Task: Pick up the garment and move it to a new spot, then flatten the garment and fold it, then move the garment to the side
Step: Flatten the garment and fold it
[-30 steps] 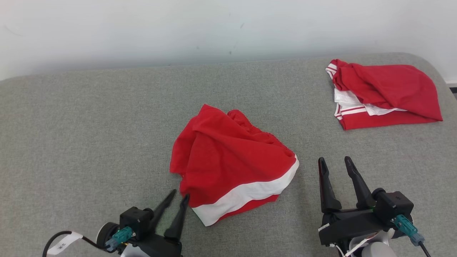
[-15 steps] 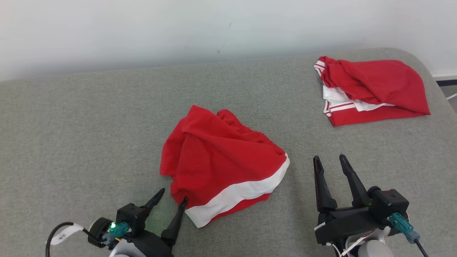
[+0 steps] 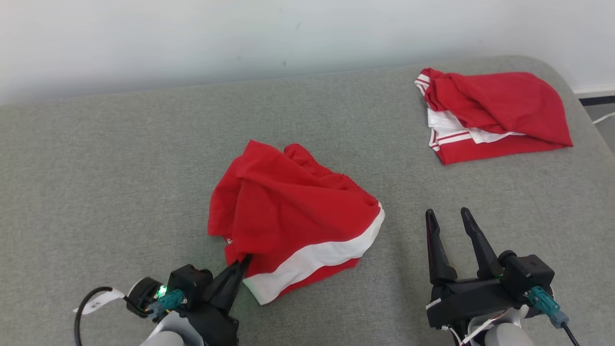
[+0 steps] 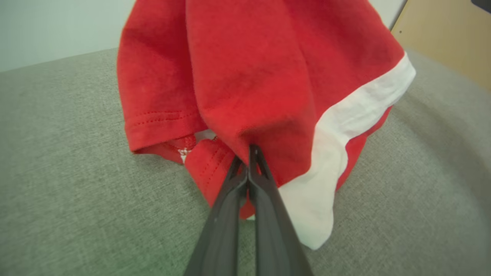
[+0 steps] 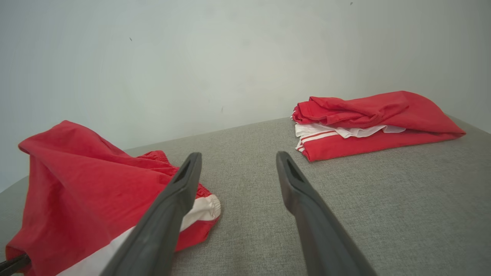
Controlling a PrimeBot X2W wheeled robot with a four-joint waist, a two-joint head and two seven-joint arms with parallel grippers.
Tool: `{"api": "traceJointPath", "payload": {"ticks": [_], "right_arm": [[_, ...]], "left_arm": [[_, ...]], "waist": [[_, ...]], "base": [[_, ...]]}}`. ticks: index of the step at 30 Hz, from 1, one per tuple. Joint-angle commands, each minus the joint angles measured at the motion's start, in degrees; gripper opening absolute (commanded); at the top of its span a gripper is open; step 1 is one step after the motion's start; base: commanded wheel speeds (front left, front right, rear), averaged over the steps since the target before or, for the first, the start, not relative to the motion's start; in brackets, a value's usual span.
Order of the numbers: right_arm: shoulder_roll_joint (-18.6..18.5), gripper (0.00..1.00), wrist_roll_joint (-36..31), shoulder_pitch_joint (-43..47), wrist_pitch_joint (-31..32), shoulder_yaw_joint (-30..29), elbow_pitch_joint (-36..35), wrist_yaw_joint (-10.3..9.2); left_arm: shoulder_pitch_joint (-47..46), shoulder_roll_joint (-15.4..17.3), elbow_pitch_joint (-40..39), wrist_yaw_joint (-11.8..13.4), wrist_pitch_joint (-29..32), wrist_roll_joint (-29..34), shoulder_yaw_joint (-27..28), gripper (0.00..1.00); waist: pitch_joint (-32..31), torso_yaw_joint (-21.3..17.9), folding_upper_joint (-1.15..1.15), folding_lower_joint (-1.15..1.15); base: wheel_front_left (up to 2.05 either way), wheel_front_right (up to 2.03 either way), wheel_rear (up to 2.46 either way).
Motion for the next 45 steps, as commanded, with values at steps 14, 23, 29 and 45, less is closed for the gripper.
{"api": "traceJointPath", "payload": {"ticks": [14, 23, 29, 45], "right_arm": [[0.0, 1.0, 0.4, 1.6, 0.0, -1.2, 0.0, -0.05], [0.0, 1.0, 0.8, 0.9, 0.0, -0.6, 0.2, -0.05], [0.0, 1.0, 0.1, 0.2, 0.0, -0.6, 0.3, -0.05], [0.0, 1.0, -0.4, -1.0, 0.0, -0.4, 0.3, -0.05]], "left_arm": [[3.9, 6.2, -20.9, 5.7, 7.1, 1.5, 1.1, 0.0], [8.9, 7.3, -25.1, 8.0, 10.6, -0.4, 0.8, 0.0], [4.6, 6.3, -22.8, 7.0, 10.0, -0.1, 0.6, 0.0], [-5.3, 2.0, -3.9, 3.0, 6.8, -1.7, 0.2, 0.0]], "waist": [[-1.7, 5.9, 0.0, 0.0], [-1.0, 5.4, 0.0, 0.0], [-0.7, 3.9, 0.0, 0.0], [2.2, -1.2, 0.0, 0.0]], "base": [[0.0, 0.0, 0.0], [0.0, 0.0, 0.0], [0.0, 0.0, 0.0], [0.0, 0.0, 0.0]]}}
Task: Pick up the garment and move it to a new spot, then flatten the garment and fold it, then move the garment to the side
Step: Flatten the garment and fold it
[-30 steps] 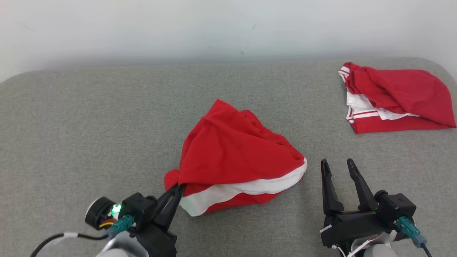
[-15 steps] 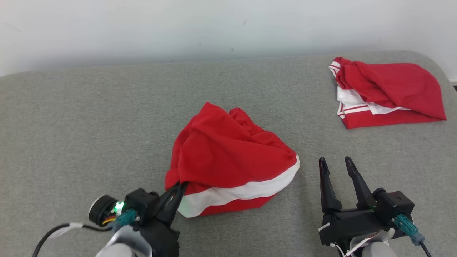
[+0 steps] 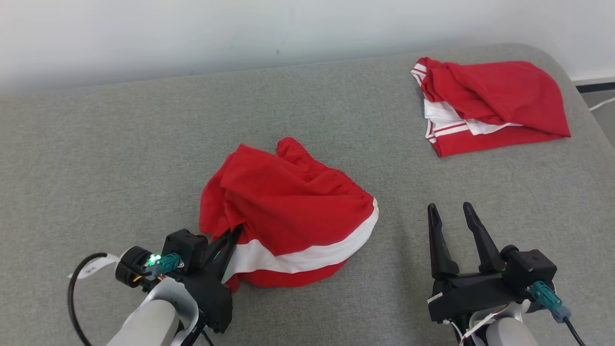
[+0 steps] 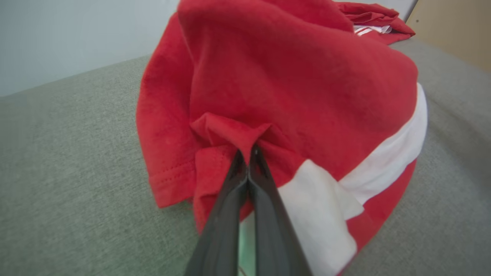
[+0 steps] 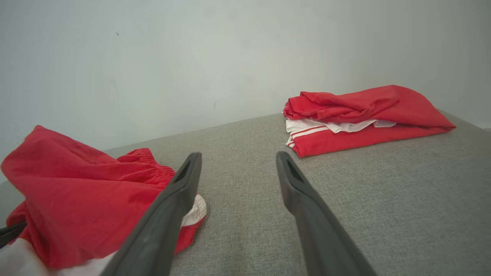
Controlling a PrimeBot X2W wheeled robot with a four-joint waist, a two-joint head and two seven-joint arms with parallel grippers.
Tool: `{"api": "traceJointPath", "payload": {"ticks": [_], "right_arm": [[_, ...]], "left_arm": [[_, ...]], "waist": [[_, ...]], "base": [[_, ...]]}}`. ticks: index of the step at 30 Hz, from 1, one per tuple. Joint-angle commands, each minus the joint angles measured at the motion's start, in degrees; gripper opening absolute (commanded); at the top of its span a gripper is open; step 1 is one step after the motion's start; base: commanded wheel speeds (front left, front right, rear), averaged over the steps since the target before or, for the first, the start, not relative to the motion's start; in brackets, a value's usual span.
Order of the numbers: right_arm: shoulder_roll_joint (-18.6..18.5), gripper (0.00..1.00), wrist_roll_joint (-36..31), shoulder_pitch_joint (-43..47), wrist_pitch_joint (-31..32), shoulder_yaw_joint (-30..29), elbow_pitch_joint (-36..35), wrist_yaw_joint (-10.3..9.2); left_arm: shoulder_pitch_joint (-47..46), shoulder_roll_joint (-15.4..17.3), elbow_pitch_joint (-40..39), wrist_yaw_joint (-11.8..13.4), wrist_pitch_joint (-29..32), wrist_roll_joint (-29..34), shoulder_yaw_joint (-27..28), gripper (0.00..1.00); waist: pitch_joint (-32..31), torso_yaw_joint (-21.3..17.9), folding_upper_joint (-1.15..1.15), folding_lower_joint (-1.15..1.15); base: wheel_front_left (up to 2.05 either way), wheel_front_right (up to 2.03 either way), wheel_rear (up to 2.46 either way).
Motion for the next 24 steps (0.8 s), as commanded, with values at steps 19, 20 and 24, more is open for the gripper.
{"api": "traceJointPath", "payload": {"ticks": [19, 20, 24], "right_arm": [[0.0, 1.0, -0.2, 1.9, 0.0, -0.9, 0.2, -0.05], [0.0, 1.0, -0.2, 1.9, 0.0, -0.8, 0.2, -0.05], [0.0, 1.0, -0.1, 1.8, 0.0, -0.8, 0.2, -0.05]], "left_arm": [[8.0, -0.7, -5.7, 4.4, -8.2, -1.8, 2.7, 1.0], [8.9, -0.2, -6.8, 4.8, -8.3, -2.0, 3.0, 1.0], [12.4, 1.0, -10.3, 6.3, -7.7, -2.8, 3.6, 1.0]], "waist": [[-2.6, 4.6, -0.01, 0.0], [-2.6, 4.8, -0.01, 0.0], [-2.6, 5.4, -0.01, 0.0]], "base": [[0.0, 0.0, 0.0], [0.0, 0.0, 0.0], [0.0, 0.0, 0.0]]}}
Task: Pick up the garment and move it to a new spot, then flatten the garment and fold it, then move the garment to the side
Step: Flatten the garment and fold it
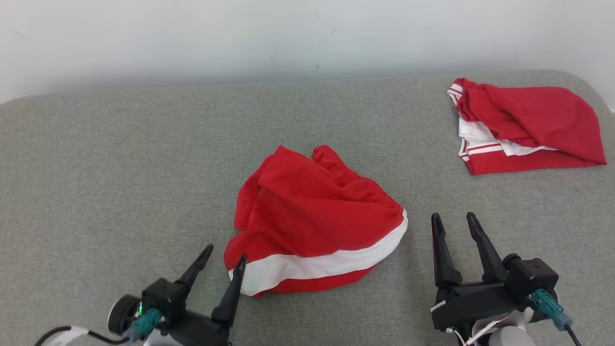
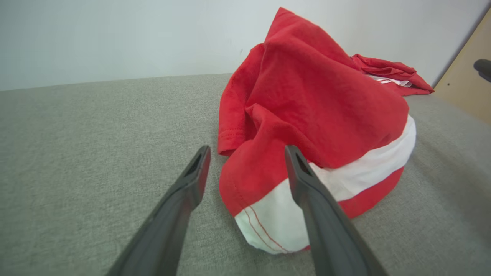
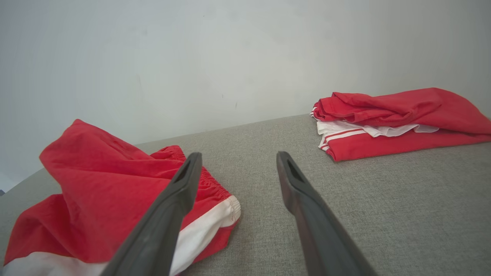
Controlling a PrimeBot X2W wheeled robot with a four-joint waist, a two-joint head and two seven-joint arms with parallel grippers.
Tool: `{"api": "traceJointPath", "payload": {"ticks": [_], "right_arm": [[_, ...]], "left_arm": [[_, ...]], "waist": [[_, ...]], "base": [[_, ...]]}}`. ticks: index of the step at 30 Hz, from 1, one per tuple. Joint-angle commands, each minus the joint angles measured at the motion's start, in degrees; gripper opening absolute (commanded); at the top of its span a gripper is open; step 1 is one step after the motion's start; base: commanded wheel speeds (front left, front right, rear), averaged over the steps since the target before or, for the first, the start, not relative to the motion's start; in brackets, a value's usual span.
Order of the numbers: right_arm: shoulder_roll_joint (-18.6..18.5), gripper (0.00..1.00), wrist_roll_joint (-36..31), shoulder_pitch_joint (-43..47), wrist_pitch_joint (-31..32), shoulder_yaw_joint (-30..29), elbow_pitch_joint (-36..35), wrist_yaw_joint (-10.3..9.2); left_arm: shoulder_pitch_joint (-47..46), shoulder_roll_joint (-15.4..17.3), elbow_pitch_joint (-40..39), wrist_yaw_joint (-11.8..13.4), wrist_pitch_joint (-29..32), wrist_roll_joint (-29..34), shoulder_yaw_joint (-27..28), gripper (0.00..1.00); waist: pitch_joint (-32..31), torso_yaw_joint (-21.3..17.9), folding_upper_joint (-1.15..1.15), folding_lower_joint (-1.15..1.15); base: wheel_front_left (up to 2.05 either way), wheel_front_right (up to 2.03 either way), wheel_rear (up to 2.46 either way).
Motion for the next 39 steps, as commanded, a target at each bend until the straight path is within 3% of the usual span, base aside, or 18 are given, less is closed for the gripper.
{"api": "traceJointPath", "payload": {"ticks": [1, 16, 25, 39], "right_arm": [[0.0, 1.0, 0.4, 0.3, 0.0, 0.1, -0.1, -0.05], [0.0, 1.0, 0.1, -0.7, 0.0, 0.7, 0.1, -0.05], [0.0, 1.0, -0.3, -0.7, 0.0, 0.5, 0.0, -0.05], [0.0, 1.0, -0.3, -0.7, 0.0, 0.4, -0.1, -0.05]], "left_arm": [[1.7, 0.5, -0.6, 0.4, 0.3, -0.5, 0.1, 1.0], [4.4, 0.3, 3.3, -0.9, 1.3, -4.0, -0.1, 1.0], [2.3, -1.6, 9.1, -2.6, 0.3, -5.3, -0.5, 1.0], [0.0, -4.0, 10.9, -3.8, -0.2, -5.1, -2.1, 1.0]], "waist": [[0.0, 0.2, 0.0, 0.0], [1.1, -1.5, 0.0, 0.0], [1.4, -2.5, 0.0, 0.0], [1.5, -2.3, 0.0, 0.0]], "base": [[0.0, 0.0, 0.0], [0.0, 0.0, 0.0], [0.0, 0.0, 0.0], [0.0, 0.0, 0.0]]}}
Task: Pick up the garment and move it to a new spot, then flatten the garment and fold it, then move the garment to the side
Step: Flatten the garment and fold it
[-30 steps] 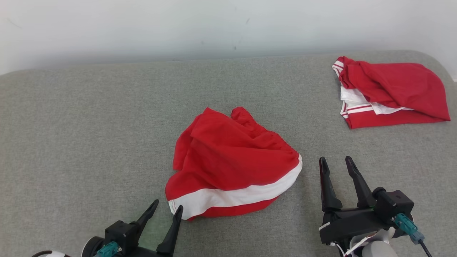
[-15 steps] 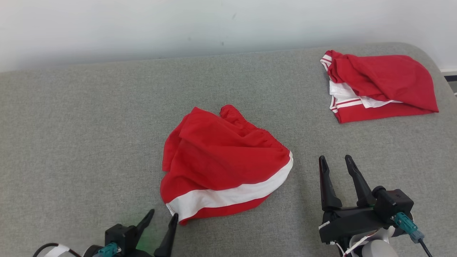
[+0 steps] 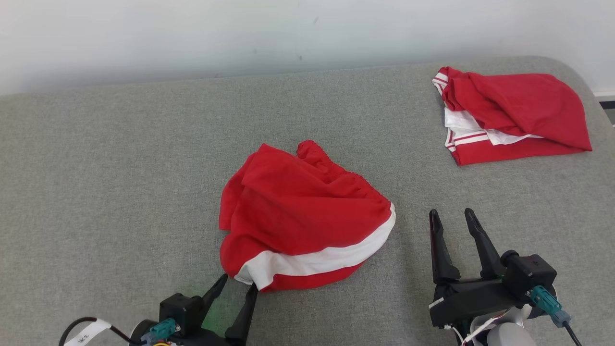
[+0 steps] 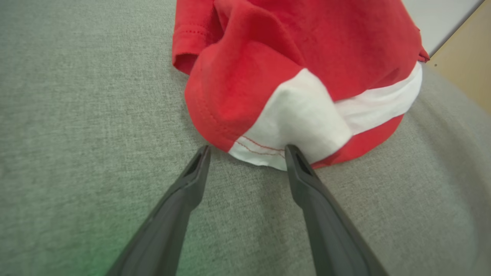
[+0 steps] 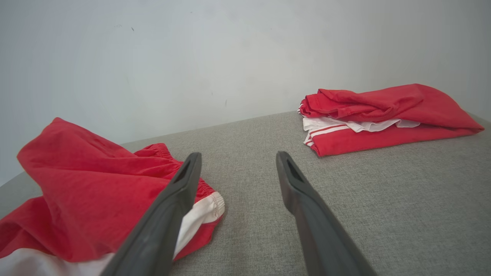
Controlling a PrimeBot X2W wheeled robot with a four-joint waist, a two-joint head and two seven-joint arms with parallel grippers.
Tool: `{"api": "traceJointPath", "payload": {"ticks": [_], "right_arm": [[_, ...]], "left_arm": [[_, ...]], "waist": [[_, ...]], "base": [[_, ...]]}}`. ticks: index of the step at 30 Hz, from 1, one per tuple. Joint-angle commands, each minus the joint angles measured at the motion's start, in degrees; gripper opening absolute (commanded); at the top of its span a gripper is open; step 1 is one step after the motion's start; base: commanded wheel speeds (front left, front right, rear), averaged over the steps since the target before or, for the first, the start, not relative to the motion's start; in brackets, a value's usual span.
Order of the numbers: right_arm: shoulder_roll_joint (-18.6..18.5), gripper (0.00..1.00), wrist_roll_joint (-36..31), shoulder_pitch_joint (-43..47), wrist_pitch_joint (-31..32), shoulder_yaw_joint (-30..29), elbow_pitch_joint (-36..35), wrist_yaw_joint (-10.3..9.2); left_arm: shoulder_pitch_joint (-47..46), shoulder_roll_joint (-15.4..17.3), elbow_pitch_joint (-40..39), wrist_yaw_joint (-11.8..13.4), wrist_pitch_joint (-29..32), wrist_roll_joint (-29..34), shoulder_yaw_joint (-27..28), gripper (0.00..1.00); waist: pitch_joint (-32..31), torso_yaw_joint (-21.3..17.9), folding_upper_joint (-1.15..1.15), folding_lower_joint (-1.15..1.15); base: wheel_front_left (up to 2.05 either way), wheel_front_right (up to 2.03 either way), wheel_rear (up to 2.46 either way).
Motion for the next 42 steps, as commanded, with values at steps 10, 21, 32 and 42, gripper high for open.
{"api": "traceJointPath", "payload": {"ticks": [10, 21, 32, 42], "right_arm": [[0.0, 1.0, 0.4, -0.2, 0.0, 0.4, 0.1, -0.05], [0.0, 1.0, 0.4, -0.1, 0.0, 0.1, 0.4, -0.05], [0.0, 1.0, 0.7, 1.4, 0.0, 0.0, 0.8, -0.05], [0.0, 1.0, 1.1, 1.5, 0.0, 0.8, 1.2, -0.05]], "left_arm": [[-2.3, 0.0, 0.9, 0.0, -1.0, 0.2, 0.7, 1.0], [-4.1, 0.0, 3.5, -1.1, -1.2, 0.6, 0.7, 0.0], [-2.2, 7.6, -7.0, 2.1, 1.1, 4.2, 2.0, 0.0], [1.4, 13.6, -15.8, 4.6, 7.2, 5.2, 2.1, 0.0]], "waist": [[0.0, -0.1, 0.0, 0.0], [-0.2, 0.0, 0.0, 0.0], [-2.5, 3.2, 0.0, 0.0], [-2.9, 3.7, 0.0, 0.0]], "base": [[0.0, 0.0, 0.0], [0.0, 0.0, 0.0], [0.0, 0.0, 0.0], [0.0, 0.0, 0.0]]}}
